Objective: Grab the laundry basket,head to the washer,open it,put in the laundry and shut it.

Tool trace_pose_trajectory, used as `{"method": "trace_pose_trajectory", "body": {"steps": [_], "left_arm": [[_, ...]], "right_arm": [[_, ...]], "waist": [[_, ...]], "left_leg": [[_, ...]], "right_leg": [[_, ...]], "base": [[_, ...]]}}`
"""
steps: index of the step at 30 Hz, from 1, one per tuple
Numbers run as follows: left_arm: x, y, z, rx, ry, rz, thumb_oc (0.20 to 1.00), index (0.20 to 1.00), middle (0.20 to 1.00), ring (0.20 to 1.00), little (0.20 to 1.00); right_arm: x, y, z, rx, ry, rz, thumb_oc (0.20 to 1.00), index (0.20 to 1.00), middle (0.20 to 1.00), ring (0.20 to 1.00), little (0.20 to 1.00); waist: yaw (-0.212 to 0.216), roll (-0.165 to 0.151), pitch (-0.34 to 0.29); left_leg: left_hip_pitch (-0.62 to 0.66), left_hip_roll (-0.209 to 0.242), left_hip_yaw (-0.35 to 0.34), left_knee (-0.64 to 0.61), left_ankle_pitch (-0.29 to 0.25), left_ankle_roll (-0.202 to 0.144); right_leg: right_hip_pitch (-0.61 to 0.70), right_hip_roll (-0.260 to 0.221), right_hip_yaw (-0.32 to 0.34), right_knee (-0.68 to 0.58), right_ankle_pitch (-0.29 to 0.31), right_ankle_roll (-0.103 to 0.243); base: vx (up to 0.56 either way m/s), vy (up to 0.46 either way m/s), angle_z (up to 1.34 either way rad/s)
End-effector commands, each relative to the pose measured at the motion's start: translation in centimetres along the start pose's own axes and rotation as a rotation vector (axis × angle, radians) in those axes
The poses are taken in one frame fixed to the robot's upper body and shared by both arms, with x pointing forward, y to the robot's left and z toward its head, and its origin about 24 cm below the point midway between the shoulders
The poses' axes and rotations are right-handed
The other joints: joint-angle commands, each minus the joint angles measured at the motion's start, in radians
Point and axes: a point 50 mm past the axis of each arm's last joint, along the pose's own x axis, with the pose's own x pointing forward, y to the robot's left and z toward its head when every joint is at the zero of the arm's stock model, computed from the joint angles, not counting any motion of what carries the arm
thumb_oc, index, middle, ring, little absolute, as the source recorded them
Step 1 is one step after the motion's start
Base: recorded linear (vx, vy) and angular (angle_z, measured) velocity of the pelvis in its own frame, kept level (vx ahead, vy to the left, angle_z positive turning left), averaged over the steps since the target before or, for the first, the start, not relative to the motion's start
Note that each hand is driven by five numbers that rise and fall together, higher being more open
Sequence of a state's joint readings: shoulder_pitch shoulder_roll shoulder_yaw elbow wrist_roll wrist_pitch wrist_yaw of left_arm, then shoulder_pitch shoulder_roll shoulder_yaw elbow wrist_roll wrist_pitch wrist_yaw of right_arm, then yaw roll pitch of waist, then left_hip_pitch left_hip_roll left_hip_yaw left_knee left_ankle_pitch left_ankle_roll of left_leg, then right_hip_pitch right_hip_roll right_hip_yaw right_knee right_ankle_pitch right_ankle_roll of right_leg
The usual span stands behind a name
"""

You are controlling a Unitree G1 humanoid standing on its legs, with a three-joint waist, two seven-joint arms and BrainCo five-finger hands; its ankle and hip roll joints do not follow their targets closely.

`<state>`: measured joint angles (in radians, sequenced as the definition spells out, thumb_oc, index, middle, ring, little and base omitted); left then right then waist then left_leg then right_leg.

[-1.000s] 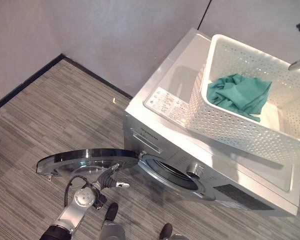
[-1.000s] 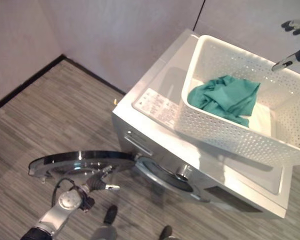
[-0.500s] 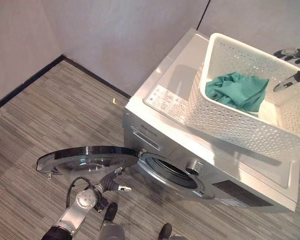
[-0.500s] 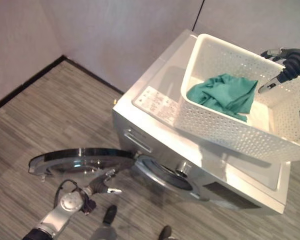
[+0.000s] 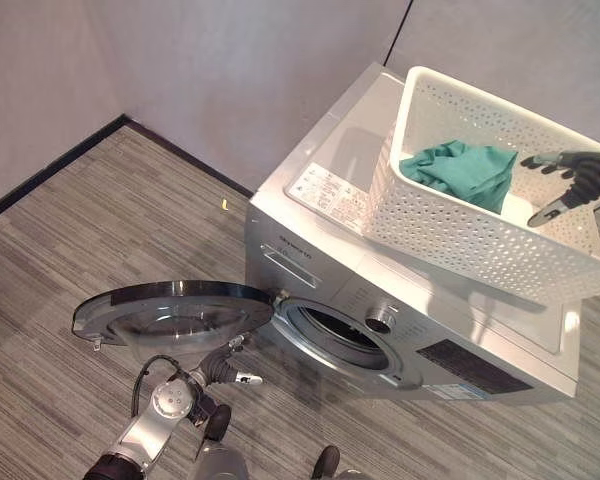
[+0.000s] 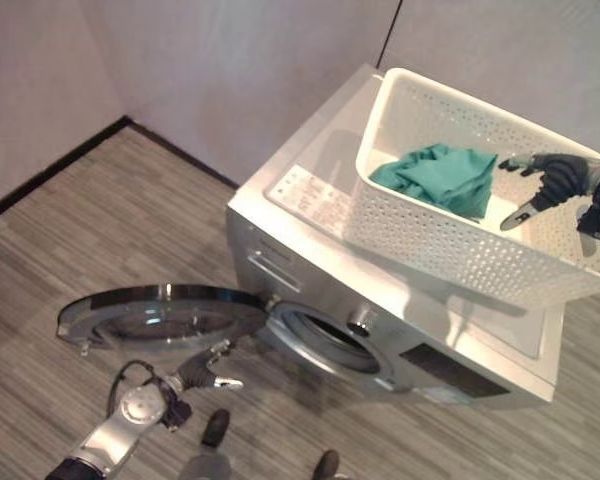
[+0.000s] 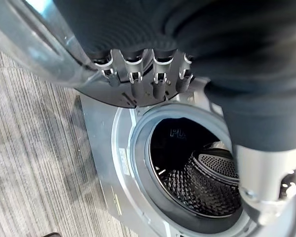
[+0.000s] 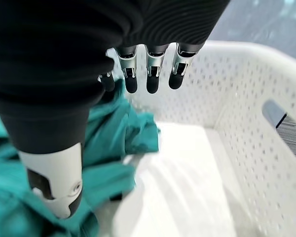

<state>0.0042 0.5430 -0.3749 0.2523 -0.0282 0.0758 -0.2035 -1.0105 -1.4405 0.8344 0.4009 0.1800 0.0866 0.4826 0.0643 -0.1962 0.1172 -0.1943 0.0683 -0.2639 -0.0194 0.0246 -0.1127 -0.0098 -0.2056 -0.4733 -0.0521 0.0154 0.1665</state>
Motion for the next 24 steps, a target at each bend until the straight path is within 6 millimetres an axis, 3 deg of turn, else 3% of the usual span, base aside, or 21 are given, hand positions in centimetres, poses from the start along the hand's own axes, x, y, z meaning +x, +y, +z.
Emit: {"method": "trace_pose_trajectory", "body": {"steps": [1,4,11,19,21,24], "left_arm": [[-0.4,1.0,1.2,0.039,-0.056,0.016,1.0,1.0,1.0,1.0,1.0],[-0.5,1.0,1.2,0.035,-0.057,0.016,1.0,1.0,1.0,1.0,1.0],[-0.3,1.0,1.8,0.014,-0.086,0.023,1.0,1.0,1.0,1.0,1.0],[0.2,1.0,2.4,-0.006,-0.113,0.04,1.0,1.0,1.0,1.0,1.0],[0.3,0.9,2.5,-0.013,-0.12,0.036,1.0,1.0,1.0,1.0,1.0],[0.4,0.7,2.8,-0.019,-0.129,0.028,1.0,1.0,1.0,1.0,1.0]], "right_arm": [[-0.8,-2.5,1.0,-0.018,-0.02,-0.091,1.0,1.0,1.0,1.0,1.0],[0.2,-1.8,1.2,-0.013,-0.017,-0.068,1.0,1.0,1.0,1.0,1.0],[2.0,-2.1,2.1,0.001,-0.008,-0.083,1.0,1.0,1.0,1.0,1.0],[3.8,-2.6,2.8,0.023,0.025,-0.13,1.0,1.0,1.0,1.0,1.0],[4.2,-2.0,2.5,0.025,0.042,-0.114,1.0,1.0,1.0,1.0,1.0],[5.4,0.7,1.6,0.034,0.08,-0.025,1.0,1.0,1.0,1.0,1.0]], "waist": [[0.057,-0.024,-0.009],[0.072,-0.021,-0.011],[0.103,-0.004,-0.015],[0.131,0.012,-0.017],[0.138,0.013,-0.013],[0.15,0.007,-0.006]], "left_leg": [[0.04,0.031,-0.015,-0.063,-0.046,0.055],[0.039,0.041,-0.014,-0.067,-0.062,0.05],[-0.023,0.024,-0.013,-0.068,-0.044,0.044],[-0.039,-0.018,-0.008,-0.068,-0.037,0.05],[-0.038,-0.021,-0.012,-0.068,-0.036,0.05],[-0.051,-0.026,-0.03,-0.068,-0.031,0.048]], "right_leg": [[-0.006,-0.018,0.012,0.201,-0.046,0.008],[0.001,-0.002,0.021,0.175,-0.073,0.012],[-0.012,0.009,0.028,0.084,-0.064,0.01],[-0.021,-0.018,0.031,0.067,-0.049,0.014],[-0.016,-0.02,0.025,0.071,-0.055,0.012],[-0.011,-0.017,0.003,0.068,-0.062,0.009]], "base": [[0.05,-0.045,0.0],[-0.01,-0.013,0.01],[-0.06,0.019,0.0],[-0.04,0.055,-0.07],[0.0,0.0,0.0],[0.0,-0.021,0.04]]}}
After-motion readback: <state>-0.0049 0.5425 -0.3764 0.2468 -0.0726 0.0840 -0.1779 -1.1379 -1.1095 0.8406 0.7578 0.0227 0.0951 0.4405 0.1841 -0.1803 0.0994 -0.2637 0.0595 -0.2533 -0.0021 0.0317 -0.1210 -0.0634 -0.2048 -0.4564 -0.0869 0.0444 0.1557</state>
